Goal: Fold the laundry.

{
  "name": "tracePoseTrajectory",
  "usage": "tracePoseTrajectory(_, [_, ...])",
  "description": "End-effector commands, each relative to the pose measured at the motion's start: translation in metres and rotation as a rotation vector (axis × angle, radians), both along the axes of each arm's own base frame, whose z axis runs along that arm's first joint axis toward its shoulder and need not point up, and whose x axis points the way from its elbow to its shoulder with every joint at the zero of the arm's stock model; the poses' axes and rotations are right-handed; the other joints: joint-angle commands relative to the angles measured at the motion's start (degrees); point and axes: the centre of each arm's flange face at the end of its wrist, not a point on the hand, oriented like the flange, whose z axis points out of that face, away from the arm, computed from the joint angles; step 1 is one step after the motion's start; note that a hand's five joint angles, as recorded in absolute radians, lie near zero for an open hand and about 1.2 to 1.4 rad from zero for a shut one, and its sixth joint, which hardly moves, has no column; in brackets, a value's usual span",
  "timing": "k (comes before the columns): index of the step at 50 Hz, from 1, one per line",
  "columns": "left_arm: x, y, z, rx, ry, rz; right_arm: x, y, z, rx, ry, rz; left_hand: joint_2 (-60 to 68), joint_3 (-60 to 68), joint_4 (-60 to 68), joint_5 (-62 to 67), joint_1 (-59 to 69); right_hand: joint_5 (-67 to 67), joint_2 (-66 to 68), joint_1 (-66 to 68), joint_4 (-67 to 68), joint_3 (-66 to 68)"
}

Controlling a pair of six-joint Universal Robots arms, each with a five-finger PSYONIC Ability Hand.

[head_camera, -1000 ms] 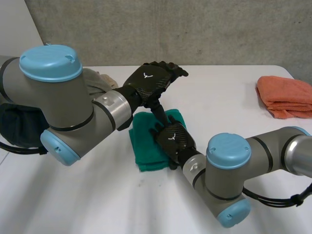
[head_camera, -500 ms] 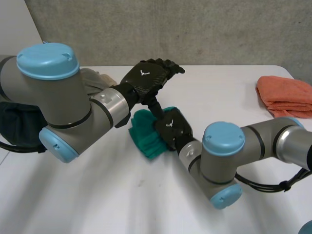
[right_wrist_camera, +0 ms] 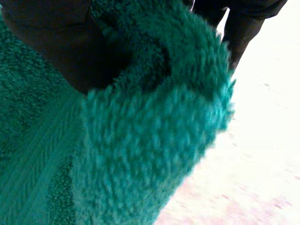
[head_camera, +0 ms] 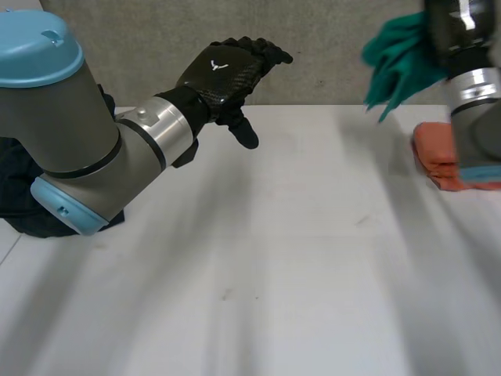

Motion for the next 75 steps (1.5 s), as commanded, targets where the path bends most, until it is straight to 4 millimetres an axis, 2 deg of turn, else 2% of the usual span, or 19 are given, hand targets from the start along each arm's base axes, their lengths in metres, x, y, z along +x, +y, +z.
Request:
tracePoseTrajectory(1, [-0.003,0.005,-0.004,0.011,-0.008,-0.011,-0.086,-0.069,-0.035,0.016,-0.039,-0.062,-1.0,-1.2,-0.9,-1.3,-1.4,14.9,13.2,19.0,11.4,12.3])
tracePoseTrajectory(7, [-0.006,0.008,-0.007,0.018,-0.01,-0.019,-0.135,-0.1,-0.118,0.134,0.028,-0.032,-0.8,-1.1,-0.7,-1.1,-1.2,14.9,13.2,19.0,11.4,12.3])
tracePoseTrajectory(11, [-0.008,0.011,-0.01,0.025,-0.015,-0.028,-0.171,-0.101,-0.162,0.239,0.027,-0.062,-0.8,-1.1,-0.7,-1.1,-1.2,14.9,13.2,19.0,11.4,12.3])
tracePoseTrajectory(15, [-0.011,0.015,-0.012,0.03,-0.019,-0.039,-0.198,-0.087,-0.184,0.352,0.015,-0.093,-0.8,-1.1,-0.7,-1.1,-1.2,14.9,13.2,19.0,11.4,12.3])
tracePoseTrajectory(23, [-0.015,0.023,-0.017,0.044,-0.028,-0.057,-0.195,-0.063,-0.173,0.416,0.045,-0.024,-0.8,-1.1,-0.7,-1.1,-1.2,14.9,13.2,19.0,11.4,12.3])
tracePoseTrajectory(27, [-0.018,0.03,-0.019,0.054,-0.034,-0.072,-0.192,-0.054,-0.156,0.411,0.047,-0.02,-1.0,-1.2,-0.9,-1.3,-1.4,-48.1,-49.8,-44.1,-51.6,-50.7])
tracePoseTrajectory(28, [-0.019,0.032,-0.02,0.055,-0.035,-0.079,-0.191,-0.051,-0.151,0.411,0.046,-0.023,-1.0,-1.2,-0.9,-1.3,-1.4,-55.1,-56.8,-51.0,-58.6,-57.7])
tracePoseTrajectory(38, [-0.029,0.052,-0.022,0.063,-0.041,-0.129,-0.207,-0.031,-0.119,0.51,-0.017,-0.129,-1.3,-1.6,-1.2,-1.6,-1.7,-55.1,-56.8,-51.0,-58.6,-57.7])
tracePoseTrajectory(44, [-0.031,0.062,-0.015,0.051,-0.032,-0.148,-0.251,-0.016,-0.093,0.595,0.023,-0.426,-1.4,-1.6,-1.2,-1.6,-1.7,-55.1,-56.8,-51.0,-58.6,-57.7])
tracePoseTrajectory(50, [-0.029,0.069,0.0,0.022,-0.005,-0.161,-0.264,-0.008,-0.058,0.538,0.198,-0.697,-1.2,-1.4,-1.1,-1.4,-1.6,-55.1,-56.8,-51.0,-58.6,-57.7])
tracePoseTrajectory(54, [-0.027,0.071,0.015,0.003,0.027,-0.162,-0.233,-0.012,-0.034,0.408,0.242,-0.672,-0.7,-0.9,-0.6,-0.9,-1.1,-55.1,-56.8,-51.0,-58.6,-57.7])
tracePoseTrajectory(55, [-0.026,0.071,0.017,0.001,0.034,-0.161,-0.204,-0.013,-0.023,0.33,0.248,-0.602,-0.7,-0.9,-0.6,-0.9,-1.1,-55.1,-56.8,-51.0,-58.6,-57.7])
tracePoseTrajectory(58, [-0.022,0.069,0.032,-0.027,0.066,-0.143,-0.161,-0.006,-0.001,0.198,0.246,-0.493,-0.5,-0.7,-0.4,-0.8,-0.9,-55.1,-56.8,-51.0,-58.6,-57.7])
tracePoseTrajectory(59, [-0.02,0.068,0.036,-0.036,0.075,-0.136,-0.136,0.005,0.012,0.127,0.245,-0.42,-0.5,-0.7,-0.4,-0.8,-0.9,-55.1,-56.8,-51.0,-58.6,-57.7])
tracePoseTrajectory(62, [-0.004,0.051,0.051,-0.066,0.102,-0.044,-0.098,0.023,0.018,0.057,0.247,-0.293,-0.2,-0.4,-0.1,-0.4,-0.6,-55.1,-56.8,-51.0,-58.6,-57.7])
tracePoseTrajectory(66, [0.042,-0.001,0.06,-0.097,0.112,0.228,-0.016,0.064,-0.008,0.051,0.288,-0.007,0.0,-0.2,0.1,-0.3,-0.4,-55.1,-56.8,-51.0,-58.6,-57.7])
tracePoseTrajectory(68, [0.065,-0.024,0.059,-0.109,0.099,0.346,0.008,0.081,-0.022,0.087,0.306,0.08,0.0,-0.2,0.1,-0.3,-0.4,-55.1,-56.8,-51.0,-58.6,-57.7])
tracePoseTrajectory(72, [0.124,-0.084,0.035,-0.186,-0.109,0.606,0.035,0.112,-0.054,0.224,0.328,0.179,-0.2,-0.4,-0.1,-0.4,-0.6,-55.1,-56.8,-51.0,-58.6,-57.7])
tracePoseTrajectory(75, [0.143,-0.113,0.003,-0.208,-0.287,0.672,0.038,0.125,-0.08,0.347,0.351,0.204,-0.2,-0.4,-0.1,-0.4,-0.6,-55.1,-56.8,-51.0,-58.6,-57.7])
